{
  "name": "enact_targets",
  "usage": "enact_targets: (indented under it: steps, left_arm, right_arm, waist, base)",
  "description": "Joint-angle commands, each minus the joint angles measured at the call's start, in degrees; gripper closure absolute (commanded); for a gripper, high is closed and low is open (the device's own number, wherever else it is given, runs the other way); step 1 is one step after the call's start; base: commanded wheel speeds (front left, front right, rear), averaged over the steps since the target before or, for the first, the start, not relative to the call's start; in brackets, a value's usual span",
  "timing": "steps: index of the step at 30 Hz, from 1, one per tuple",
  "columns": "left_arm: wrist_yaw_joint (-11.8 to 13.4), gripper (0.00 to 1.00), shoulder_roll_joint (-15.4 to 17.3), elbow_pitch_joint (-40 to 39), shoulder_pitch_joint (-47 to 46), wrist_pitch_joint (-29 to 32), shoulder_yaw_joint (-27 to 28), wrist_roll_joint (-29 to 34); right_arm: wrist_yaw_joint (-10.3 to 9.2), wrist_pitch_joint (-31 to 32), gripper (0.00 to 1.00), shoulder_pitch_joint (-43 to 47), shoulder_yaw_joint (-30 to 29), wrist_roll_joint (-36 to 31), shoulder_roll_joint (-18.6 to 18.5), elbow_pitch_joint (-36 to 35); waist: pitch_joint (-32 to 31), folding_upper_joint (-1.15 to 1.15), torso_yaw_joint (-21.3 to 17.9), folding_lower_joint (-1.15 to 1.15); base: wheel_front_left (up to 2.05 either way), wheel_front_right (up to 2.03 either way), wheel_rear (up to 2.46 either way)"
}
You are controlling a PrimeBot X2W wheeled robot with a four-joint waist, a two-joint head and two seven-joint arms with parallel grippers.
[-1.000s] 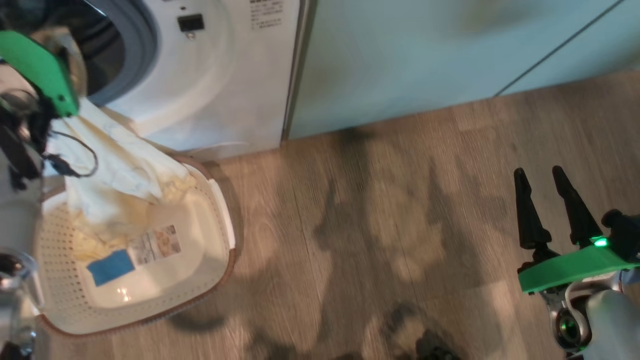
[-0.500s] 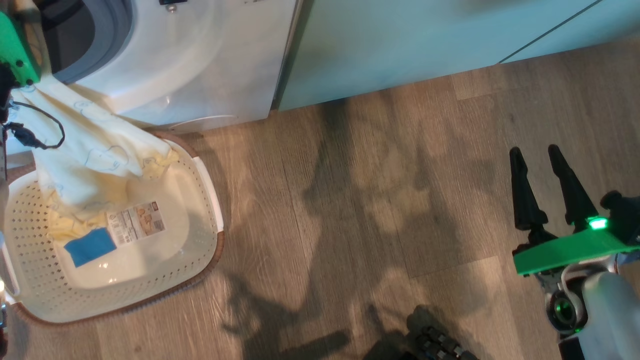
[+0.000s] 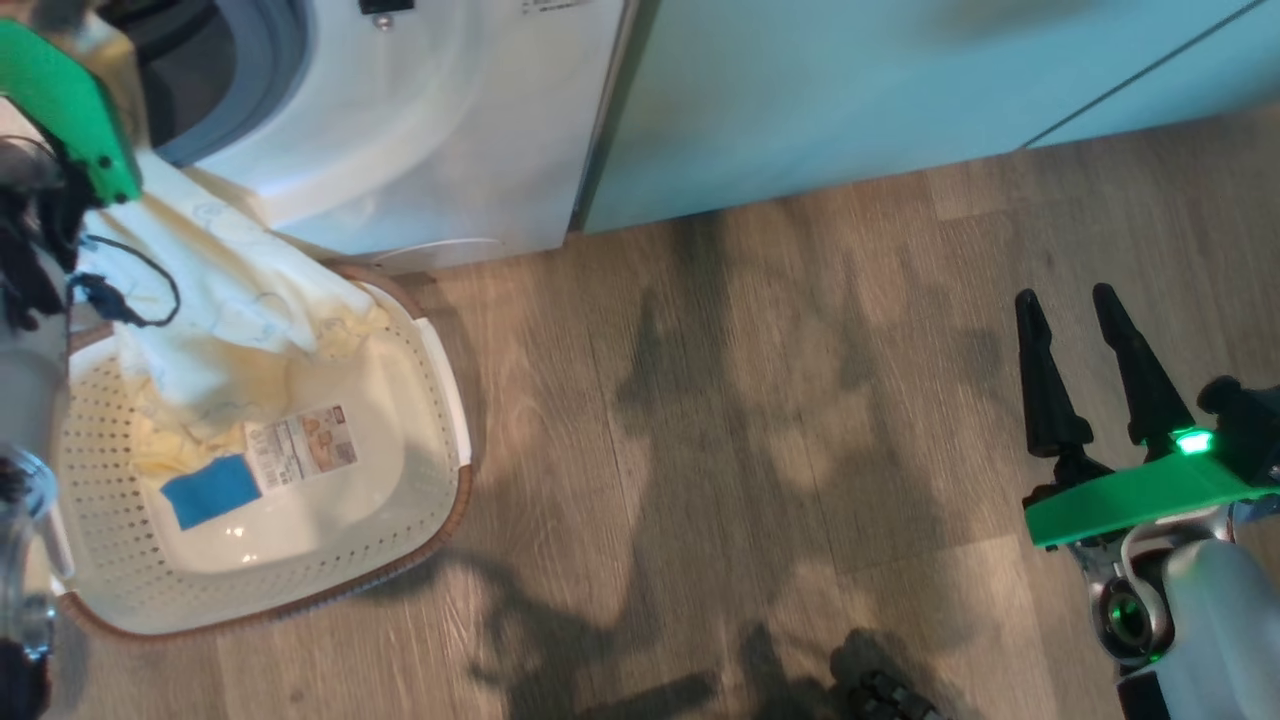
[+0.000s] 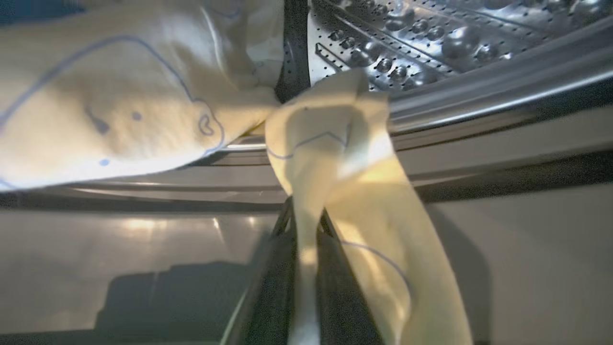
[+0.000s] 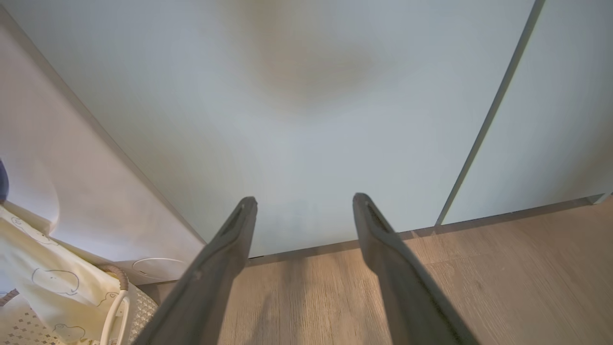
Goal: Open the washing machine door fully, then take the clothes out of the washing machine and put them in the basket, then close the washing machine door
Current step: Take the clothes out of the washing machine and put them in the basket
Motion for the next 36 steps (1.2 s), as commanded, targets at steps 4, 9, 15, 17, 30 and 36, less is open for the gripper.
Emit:
enact_targets:
  steps: [4, 9, 15, 17, 30, 36]
  left_arm:
    - [-1.0, 1.00, 1.1, -1.1, 1.6, -3.3, -0.2, -0.8]
    - [-2.2, 1.00, -1.0, -2.6, 3.5, -9.7, -0.8, -2.4]
    - [-2.8, 1.00, -4.1, -5.6, 7.4, -14.6, -2.5, -3.9]
    - [-2.9, 1.00, -5.1, -7.0, 9.1, -15.8, -2.8, -5.0]
    - [-2.1, 1.00, -9.0, -24.3, 24.6, -17.9, -5.3, -7.7]
    - [0.6, 1.00, -8.8, -36.0, 34.7, -14.7, -5.4, -7.9]
  right_arm:
    - [-0.15, -0.5, 0.00, 0.2, 0.8, 0.0, -1.6, -1.1]
    - [-0.15, -0.5, 0.00, 1.6, 0.3, -0.2, -2.3, -0.9]
    - [-0.15, -0.5, 0.00, 3.4, -0.6, -0.4, -3.3, -1.0]
    - [-0.15, -0.5, 0.00, 3.8, -0.5, -0.4, -3.6, -1.0]
    - [-0.15, -0.5, 0.00, 5.7, -0.9, -0.5, -5.3, -0.8]
    - [-0.15, -0.5, 0.00, 6.1, -0.7, -0.5, -5.6, -0.7]
  waist:
    - [-1.4, 0.00, 0.9, 0.00]
    - [-4.4, 0.00, 2.4, 0.00]
    - [-7.5, 0.00, 5.7, 0.00]
    - [-8.5, 0.00, 6.8, 0.00]
    - [-13.4, 0.00, 13.2, 0.00]
    - [-14.2, 0.00, 14.4, 0.00]
  base:
    - [0.00, 0.00, 0.00]
    - [0.00, 0.00, 0.00]
    - [0.00, 0.00, 0.00]
    - [0.00, 0.00, 0.00]
    - [0.00, 0.00, 0.00]
    - [0.00, 0.00, 0.00]
